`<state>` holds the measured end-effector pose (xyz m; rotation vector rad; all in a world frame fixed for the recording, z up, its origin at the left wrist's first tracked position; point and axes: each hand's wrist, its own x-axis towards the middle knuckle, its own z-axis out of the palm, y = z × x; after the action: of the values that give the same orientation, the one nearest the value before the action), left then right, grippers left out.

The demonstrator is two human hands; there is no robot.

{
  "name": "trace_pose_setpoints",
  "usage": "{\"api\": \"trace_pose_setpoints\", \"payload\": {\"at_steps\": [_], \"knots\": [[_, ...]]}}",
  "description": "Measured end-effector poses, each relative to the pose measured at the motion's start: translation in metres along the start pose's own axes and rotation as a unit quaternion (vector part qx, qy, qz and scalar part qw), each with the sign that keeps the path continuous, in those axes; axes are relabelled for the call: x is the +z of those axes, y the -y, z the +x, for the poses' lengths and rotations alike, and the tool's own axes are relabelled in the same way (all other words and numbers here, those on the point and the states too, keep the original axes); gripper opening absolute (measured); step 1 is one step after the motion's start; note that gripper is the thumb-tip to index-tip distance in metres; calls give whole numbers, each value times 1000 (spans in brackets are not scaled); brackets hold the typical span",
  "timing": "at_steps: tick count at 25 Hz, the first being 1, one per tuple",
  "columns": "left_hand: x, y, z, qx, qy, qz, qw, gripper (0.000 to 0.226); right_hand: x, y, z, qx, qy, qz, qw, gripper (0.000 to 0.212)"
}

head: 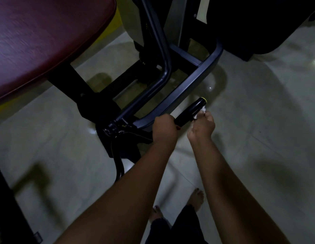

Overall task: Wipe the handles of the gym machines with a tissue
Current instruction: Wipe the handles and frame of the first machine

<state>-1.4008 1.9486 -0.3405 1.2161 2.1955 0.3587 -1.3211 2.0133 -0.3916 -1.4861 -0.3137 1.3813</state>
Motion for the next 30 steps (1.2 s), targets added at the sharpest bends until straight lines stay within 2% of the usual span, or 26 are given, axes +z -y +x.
{"api": "trace_pose_setpoints", "payload": {"at_steps": [2, 6, 10, 13, 17, 23, 26, 28, 30], "knots": [[2, 0, -2, 1, -15, -14, 1000, 15, 1, -5, -8, 77, 46, 78, 993, 23], [-2, 0, -5, -8, -32, -29, 999, 12, -15, -17, -35, 176, 142, 1, 974, 48], [-9, -4, -1, -22, -14, -54, 998, 22, -4, 5, -1, 193, 109, 101, 970, 50], [-11, -3, 6, -30, 3, -41, 999, 28, -2, 3, 0, 152, 59, 115, 980, 40], [-13, -6, 9, -7, 31, 17, 999, 26, -25, -20, -31, 77, 48, 95, 991, 32], [-16, -11, 14, 31, 70, 88, 993, 36, -14, 8, 7, -67, 45, 99, 992, 20], [-17, -13, 15, 26, 78, 101, 992, 33, -26, 1, -9, -114, 101, -22, 988, 22], [-18, -15, 14, 27, 81, 117, 989, 29, -37, -5, -16, -163, 155, -106, 969, 20], [-20, -16, 13, 36, 92, 132, 986, 27, -37, 3, 0, -235, 142, -206, 939, 18]]}}
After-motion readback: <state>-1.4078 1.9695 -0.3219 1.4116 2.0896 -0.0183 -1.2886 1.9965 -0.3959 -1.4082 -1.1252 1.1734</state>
